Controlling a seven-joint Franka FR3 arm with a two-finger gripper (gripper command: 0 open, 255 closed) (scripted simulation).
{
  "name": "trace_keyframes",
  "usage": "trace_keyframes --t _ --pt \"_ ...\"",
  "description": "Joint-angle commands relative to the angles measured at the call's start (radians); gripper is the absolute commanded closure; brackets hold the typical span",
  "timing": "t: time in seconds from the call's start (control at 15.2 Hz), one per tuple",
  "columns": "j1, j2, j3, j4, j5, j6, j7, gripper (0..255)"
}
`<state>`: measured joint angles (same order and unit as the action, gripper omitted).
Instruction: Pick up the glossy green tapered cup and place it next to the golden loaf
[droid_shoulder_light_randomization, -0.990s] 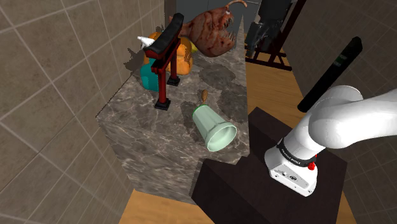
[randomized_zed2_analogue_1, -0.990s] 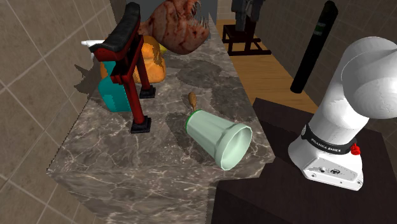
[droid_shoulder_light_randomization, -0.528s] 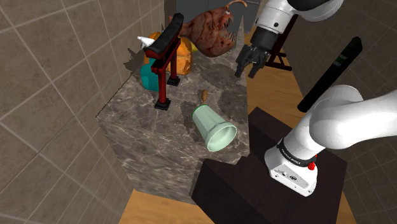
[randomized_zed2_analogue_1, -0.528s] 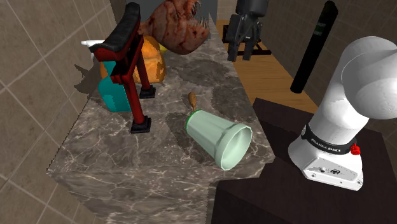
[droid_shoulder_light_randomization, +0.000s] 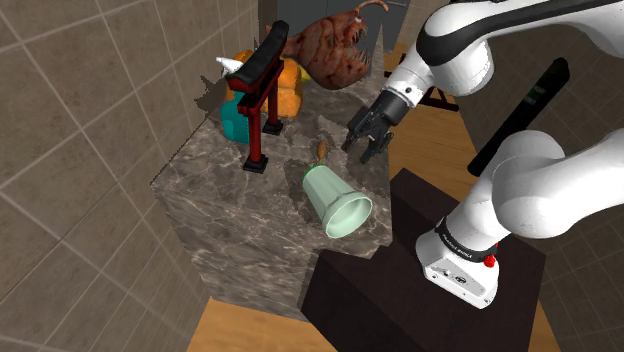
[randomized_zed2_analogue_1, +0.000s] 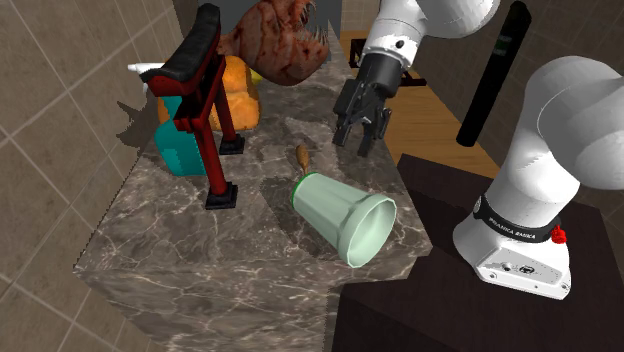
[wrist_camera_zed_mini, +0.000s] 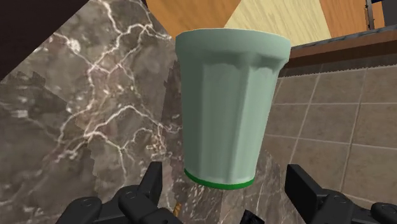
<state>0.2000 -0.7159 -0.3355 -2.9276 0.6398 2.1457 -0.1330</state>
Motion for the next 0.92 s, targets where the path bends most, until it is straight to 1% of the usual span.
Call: trace_keyframes --t 0.0,0.4,0.46,0.86 --pt "0.046 0.025 -0.040 -0.024 0.094 0.043 -0.057 0" --pt "0.135 0.092 -0.026 -0.043 0.206 0.143 -0.111 0" --pt "0.161 0.113 -0.024 -0.044 0.240 0.169 -0.129 0" --pt "0.161 0.113 -0.024 -0.044 0.240 0.168 -0.129 0"
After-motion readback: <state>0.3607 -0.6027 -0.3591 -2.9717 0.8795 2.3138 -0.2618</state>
